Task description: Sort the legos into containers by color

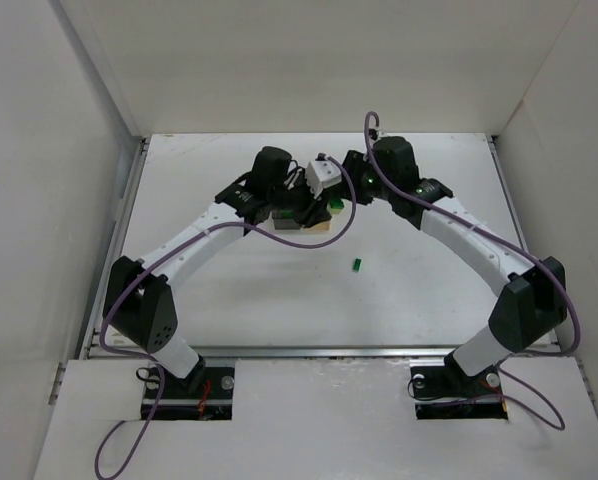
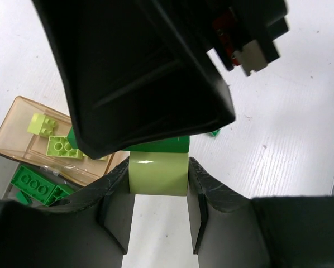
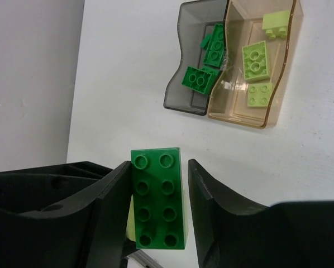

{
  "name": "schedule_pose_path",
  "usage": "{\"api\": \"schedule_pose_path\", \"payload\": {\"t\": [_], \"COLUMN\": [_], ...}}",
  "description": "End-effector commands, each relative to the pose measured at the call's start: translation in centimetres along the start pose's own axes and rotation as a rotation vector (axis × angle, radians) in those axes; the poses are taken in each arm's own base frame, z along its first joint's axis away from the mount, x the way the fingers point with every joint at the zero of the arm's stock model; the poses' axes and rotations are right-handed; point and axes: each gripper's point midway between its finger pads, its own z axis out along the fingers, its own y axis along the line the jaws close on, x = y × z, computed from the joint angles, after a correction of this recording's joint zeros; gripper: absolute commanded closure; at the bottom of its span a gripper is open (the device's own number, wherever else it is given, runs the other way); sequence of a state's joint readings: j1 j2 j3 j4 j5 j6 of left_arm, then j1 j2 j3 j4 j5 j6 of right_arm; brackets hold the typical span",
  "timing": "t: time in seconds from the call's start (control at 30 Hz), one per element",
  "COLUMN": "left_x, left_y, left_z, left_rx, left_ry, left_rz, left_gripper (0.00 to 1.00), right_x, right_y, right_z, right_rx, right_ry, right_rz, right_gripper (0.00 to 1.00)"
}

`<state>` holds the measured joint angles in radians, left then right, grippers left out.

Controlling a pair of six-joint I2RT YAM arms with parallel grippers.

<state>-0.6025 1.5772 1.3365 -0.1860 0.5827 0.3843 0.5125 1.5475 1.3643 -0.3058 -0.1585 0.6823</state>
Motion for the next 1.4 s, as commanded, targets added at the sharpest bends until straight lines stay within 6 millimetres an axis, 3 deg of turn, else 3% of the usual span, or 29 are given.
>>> {"api": "schedule_pose_path", "payload": {"t": [0.0,0.2,0.33,0.4,0.43,0.5,0.53,0.57,0.67,0.77,0.9,0.93,0.97,1.0,1.03,1.07,1.13,1.17,1.3,1.33,1.37], "left_x": [-1.9,-1.9,-1.0,0.9,2.2,5.9,7.2,8.9,10.6,11.9,11.7,11.7,11.9,11.7,12.4,12.2,12.5,12.9,12.3,12.1,12.3], "left_y": [-0.4,-0.4,-0.1,0.8,1.0,1.8,2.2,2.4,3.1,3.5,3.5,3.5,4.0,4.2,3.9,4.4,4.2,4.1,4.3,4.5,4.5], "left_z": [-0.9,-0.9,-0.9,-1.0,-1.2,-1.5,-1.6,-2.1,-3.2,-4.1,-4.9,-5.2,-5.5,-6.1,-6.3,-6.9,-7.1,-7.1,-7.4,-7.3,-7.1], "left_rx": [0.005,0.005,0.001,-0.010,-0.020,-0.062,-0.080,-0.108,-0.145,-0.184,-0.196,-0.204,-0.222,-0.234,-0.238,-0.266,-0.274,-0.271,-0.287,-0.291,-0.287], "left_ry": [-0.044,-0.044,-0.021,0.021,0.051,0.130,0.157,0.193,0.219,0.237,0.230,0.235,0.238,0.234,0.248,0.243,0.248,0.255,0.243,0.235,0.242], "left_rz": [0.045,0.045,0.007,-0.046,-0.070,-0.125,-0.129,-0.135,-0.152,-0.167,-0.168,-0.168,-0.174,-0.179,-0.184,-0.181,-0.181,-0.185,-0.185,-0.179,-0.184], "left_gripper": [1.00,1.00,1.00,1.00,1.00,1.00,1.00,1.00,1.00,1.00,1.00,1.00,1.00,1.00,1.00,1.00,1.00,1.00,1.00,1.00,1.00], "right_x": [-1.3,-0.6,-0.8,-1.9,-3.2,-4.8,-6.8,-7.1,-8.7,-8.8,-8.4,-6.5,-6.4,-6.6,-4.9,-4.8,-4.5,-3.9,-3.4,-3.4,-2.9], "right_y": [1.8,1.7,1.7,0.9,1.9,1.9,2.5,2.3,3.1,2.9,2.8,2.0,1.8,3.5,2.8,2.5,4.1,3.3,3.5,3.5,3.4], "right_z": [0.1,0.9,1.0,1.0,0.5,0.5,-0.1,0.5,0.9,2.8,6.7,9.3,10.4,11.1,13.5,14.4,15.4,16.5,17.2,17.2,17.3], "right_rx": [-0.056,-0.069,-0.067,-0.048,-0.064,-0.056,-0.058,-0.041,-0.052,-0.057,-0.065,-0.051,-0.053,-0.103,-0.095,-0.089,-0.118,-0.107,-0.127,-0.127,-0.130], "right_ry": [-0.019,0.018,0.006,-0.024,-0.067,-0.106,-0.157,-0.166,-0.203,-0.195,-0.163,-0.111,-0.099,-0.091,-0.045,-0.038,-0.028,-0.014,0.013,0.014,0.028], "right_rz": [-0.042,-0.039,-0.040,-0.021,-0.019,-0.017,-0.019,-0.017,-0.021,-0.021,-0.005,-0.003,-0.002,-0.014,-0.012,-0.011,-0.022,-0.019,-0.019,-0.019,-0.018], "right_gripper": [0.51,1.00,1.00,1.00,1.00,1.00,1.00,1.00,1.00,1.00,1.00,1.00,1.00,1.00,1.00,1.00,0.84,0.80,0.58,0.45,0.39]}}
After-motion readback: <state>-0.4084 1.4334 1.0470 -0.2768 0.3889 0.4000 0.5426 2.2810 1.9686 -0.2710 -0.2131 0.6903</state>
